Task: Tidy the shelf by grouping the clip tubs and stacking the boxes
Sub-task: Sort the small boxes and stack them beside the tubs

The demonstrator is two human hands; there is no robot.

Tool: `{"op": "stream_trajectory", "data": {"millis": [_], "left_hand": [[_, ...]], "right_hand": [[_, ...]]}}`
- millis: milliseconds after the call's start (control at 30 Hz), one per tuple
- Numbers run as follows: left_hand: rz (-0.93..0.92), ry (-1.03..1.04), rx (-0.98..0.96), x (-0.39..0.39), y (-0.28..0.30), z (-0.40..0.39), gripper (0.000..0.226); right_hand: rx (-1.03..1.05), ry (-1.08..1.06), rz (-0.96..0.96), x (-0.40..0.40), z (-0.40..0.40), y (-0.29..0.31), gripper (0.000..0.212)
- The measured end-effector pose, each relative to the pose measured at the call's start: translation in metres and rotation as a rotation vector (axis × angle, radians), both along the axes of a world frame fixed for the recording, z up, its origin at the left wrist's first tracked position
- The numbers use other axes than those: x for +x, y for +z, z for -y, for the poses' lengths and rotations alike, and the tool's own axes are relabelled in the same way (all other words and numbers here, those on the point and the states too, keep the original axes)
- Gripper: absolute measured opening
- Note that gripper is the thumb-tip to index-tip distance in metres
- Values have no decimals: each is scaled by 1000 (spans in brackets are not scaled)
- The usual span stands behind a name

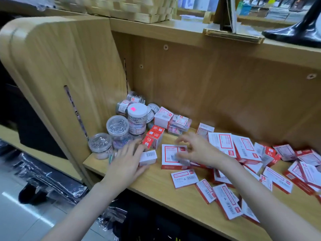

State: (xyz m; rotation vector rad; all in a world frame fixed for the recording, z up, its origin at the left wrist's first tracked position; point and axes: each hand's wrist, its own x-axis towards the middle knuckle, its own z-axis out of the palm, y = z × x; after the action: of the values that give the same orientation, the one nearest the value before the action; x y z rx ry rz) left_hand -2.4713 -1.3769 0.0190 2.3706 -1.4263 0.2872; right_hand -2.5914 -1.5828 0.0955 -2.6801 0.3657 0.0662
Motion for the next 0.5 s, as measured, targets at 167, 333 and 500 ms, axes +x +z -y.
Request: {"op": "stream_trajectory", "data": {"millis": [167,333,500], "left_hand": [[86,-49,-95,-7,-2,0,49],[11,-24,-203,-10,4,1,40],[64,-58,-225,-9,5,7,37]], "right_hand": [[-55,16,-83,-13,1,-23,76],[71,-93,119,-24,-4,-25,77],[94,-207,394,-38,-1,-12,73]]}}
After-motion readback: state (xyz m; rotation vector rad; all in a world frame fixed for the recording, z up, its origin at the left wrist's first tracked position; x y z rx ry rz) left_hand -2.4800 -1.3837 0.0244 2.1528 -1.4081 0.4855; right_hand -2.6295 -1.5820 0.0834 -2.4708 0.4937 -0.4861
